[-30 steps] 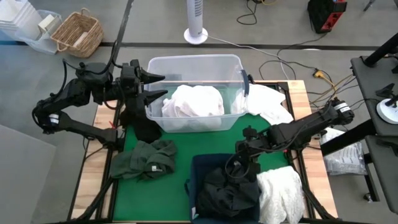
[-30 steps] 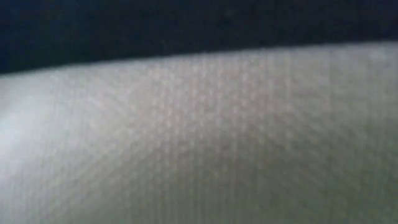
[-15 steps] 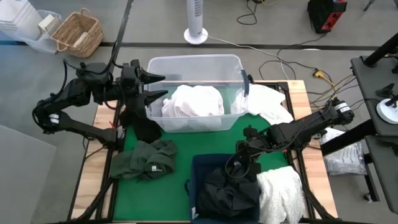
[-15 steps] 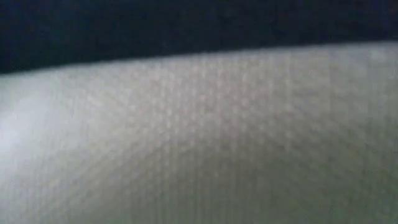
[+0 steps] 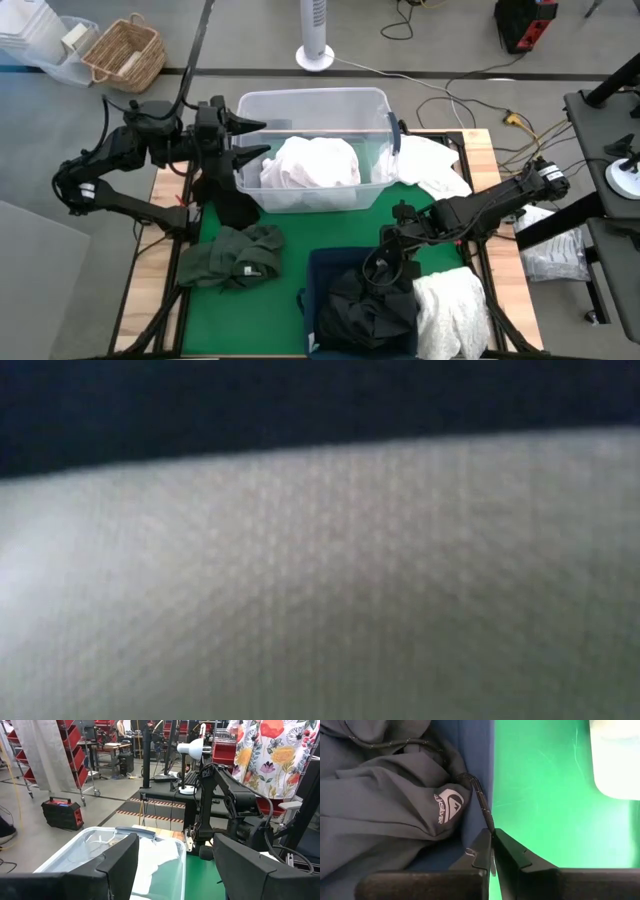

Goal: Sort clothes
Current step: Put the black shorts into the blue laundry bin

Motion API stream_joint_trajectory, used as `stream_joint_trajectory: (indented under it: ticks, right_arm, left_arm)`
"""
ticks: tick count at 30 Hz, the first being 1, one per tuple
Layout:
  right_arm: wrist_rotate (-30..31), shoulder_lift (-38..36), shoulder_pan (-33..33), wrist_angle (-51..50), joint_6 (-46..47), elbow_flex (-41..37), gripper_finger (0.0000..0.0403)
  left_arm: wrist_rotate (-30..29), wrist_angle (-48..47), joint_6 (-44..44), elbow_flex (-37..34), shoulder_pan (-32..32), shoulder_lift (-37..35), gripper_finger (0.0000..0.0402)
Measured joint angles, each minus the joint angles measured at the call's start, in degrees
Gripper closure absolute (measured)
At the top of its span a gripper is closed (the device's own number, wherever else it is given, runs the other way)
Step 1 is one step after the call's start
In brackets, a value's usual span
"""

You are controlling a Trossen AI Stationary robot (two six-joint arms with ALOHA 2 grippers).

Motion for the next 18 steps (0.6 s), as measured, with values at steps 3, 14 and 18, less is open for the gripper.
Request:
stream_joint_trajectory:
  ticks: [3, 14, 18]
  right_arm:
    - [0.01, 0.0, 0.0, -0.03, 0.06, 0.0, 0.0393]
    - [0.67, 0.0, 0.01, 0.41, 1.18, 5.69, 0.0394]
    - [0.52, 0.0, 0.0, 1.22, 2.22, 9.29, 0.0394]
  left_arm:
    - [0.02, 0.0, -0.01, 0.0, 0.0, 0.01, 0.017]
    - [0.0, 0.01, -0.25, 0.0, -0.01, -0.01, 0.017]
    - [0.0, 0.01, -0.25, 0.0, -0.01, -0.01, 0.017]
